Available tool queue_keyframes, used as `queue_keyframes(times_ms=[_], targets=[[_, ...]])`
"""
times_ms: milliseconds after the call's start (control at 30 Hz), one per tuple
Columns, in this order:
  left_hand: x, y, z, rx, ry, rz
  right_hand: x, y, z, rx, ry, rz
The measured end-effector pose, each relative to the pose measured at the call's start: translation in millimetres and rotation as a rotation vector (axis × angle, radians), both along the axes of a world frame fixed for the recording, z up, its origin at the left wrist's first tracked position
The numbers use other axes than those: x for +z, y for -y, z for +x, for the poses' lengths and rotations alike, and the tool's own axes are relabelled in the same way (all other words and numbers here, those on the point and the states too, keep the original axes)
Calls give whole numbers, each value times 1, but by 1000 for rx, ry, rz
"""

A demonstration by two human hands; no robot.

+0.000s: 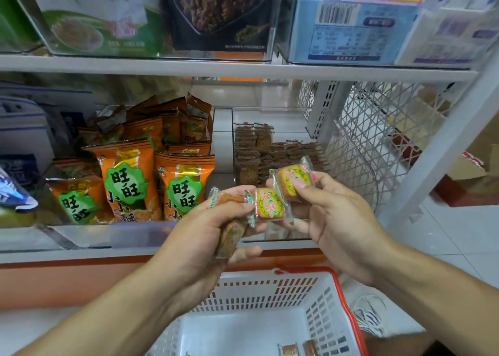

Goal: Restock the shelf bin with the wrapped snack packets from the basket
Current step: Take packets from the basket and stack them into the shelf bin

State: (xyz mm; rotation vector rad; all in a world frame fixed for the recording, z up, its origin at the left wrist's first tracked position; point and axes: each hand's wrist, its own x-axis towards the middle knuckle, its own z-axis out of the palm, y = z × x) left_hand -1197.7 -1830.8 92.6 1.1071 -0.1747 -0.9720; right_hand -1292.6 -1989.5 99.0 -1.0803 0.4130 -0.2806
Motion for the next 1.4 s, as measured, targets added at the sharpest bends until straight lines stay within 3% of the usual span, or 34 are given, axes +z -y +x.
queue_keyframes(times_ms=[133,367,533,733,1000,1267,1400], targets=[[0,0,2,65,-11,-10,2,2,-4,126,-23,16],[-5,3,2,86,48,-12,-5,-12,-7,161,-60,171],[1,1,1,59,-75,21,4,3,-6,54,-1,-32],[-1,-2,6,180,-347,-45,9,4,-15,255,25,-154],[0,-2,11,97,-484,-161,13,-1,-23,422,-6,-532],[2,2,-1,-1,-338,-132,-6,-5,-16,329,-42,-539],[-3,3,-2,-13,-293,-147,-8,-8,-15,383,-61,-548]])
